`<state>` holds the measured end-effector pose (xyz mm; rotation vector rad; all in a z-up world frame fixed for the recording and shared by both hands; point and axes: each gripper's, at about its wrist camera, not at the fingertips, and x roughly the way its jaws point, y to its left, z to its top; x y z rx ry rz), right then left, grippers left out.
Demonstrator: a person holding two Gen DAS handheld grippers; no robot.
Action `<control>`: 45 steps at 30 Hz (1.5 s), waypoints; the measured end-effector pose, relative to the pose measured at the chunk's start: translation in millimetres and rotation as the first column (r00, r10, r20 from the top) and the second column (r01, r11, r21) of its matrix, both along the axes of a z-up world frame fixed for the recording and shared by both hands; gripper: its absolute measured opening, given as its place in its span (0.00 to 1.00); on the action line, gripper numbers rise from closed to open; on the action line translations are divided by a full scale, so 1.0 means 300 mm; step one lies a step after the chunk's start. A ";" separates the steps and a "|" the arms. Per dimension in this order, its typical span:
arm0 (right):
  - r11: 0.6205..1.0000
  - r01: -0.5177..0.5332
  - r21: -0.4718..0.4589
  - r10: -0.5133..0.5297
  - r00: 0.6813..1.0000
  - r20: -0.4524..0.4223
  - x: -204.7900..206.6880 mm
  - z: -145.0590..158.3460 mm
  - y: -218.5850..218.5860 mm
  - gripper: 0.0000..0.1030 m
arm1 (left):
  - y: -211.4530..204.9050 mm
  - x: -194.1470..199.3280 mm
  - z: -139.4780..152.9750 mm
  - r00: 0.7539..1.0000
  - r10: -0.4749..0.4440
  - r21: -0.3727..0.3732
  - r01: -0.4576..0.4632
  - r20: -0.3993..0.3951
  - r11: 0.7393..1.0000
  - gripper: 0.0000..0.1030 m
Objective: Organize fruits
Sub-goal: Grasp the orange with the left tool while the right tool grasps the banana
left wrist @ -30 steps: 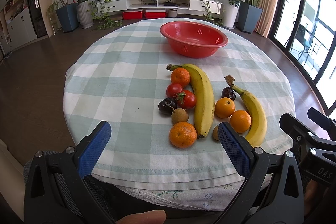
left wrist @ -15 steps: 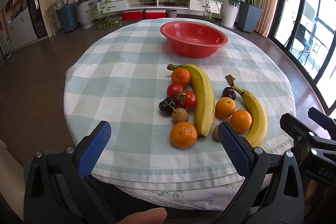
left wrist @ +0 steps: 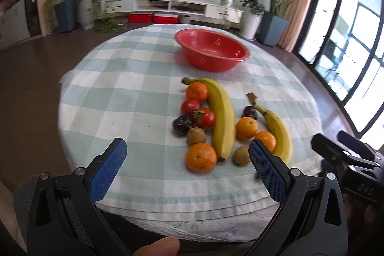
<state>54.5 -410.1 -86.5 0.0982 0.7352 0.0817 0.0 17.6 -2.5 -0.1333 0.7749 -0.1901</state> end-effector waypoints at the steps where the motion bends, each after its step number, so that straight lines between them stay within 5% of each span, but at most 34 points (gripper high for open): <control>1: 1.000 -0.001 0.009 0.001 1.000 0.006 -0.004 -0.002 -0.001 1.00 | 0.003 0.003 -0.001 0.998 -0.059 -0.052 0.059 0.002 0.997 1.00; 6: 0.995 -0.016 0.094 0.013 0.999 0.034 -0.015 0.016 -0.006 1.00 | -0.025 -0.016 -0.020 0.995 -0.095 0.033 0.096 -0.033 0.995 1.00; 9: 0.987 -0.019 0.161 0.017 1.000 0.016 -0.002 0.015 -0.030 1.00 | 0.008 -0.014 -0.037 0.996 -0.074 -0.013 0.073 -0.049 0.997 1.00; 15: 0.987 -0.025 0.162 0.037 0.997 -0.070 0.027 -0.009 -0.059 0.95 | 0.028 0.022 -0.060 0.995 -0.057 0.049 0.060 -0.077 0.997 1.00; 19: 0.991 -0.033 0.126 0.043 0.996 -0.080 0.037 -0.016 -0.064 0.91 | -0.007 0.043 -0.070 0.985 -0.150 0.104 0.159 -0.091 0.982 0.98; 25: 0.991 -0.048 0.128 0.063 0.992 -0.113 0.064 -0.040 -0.069 0.79 | -0.063 0.088 -0.108 0.934 -0.315 0.150 0.341 -0.170 0.928 0.71; 29: 0.989 -0.053 0.136 0.070 0.990 -0.126 0.078 -0.050 -0.072 0.79 | -0.052 0.130 -0.140 0.914 -0.344 0.127 0.375 -0.215 0.918 0.55; 38: 0.989 -0.043 0.143 0.065 0.985 -0.157 0.105 -0.077 -0.077 0.79 | -0.074 0.161 -0.177 0.884 -0.397 0.097 0.430 -0.247 0.898 0.53; 45: 0.987 -0.019 0.157 0.049 0.981 -0.186 0.116 -0.092 -0.091 0.85 | -0.072 0.192 -0.179 0.885 -0.386 0.100 0.422 -0.262 0.901 0.37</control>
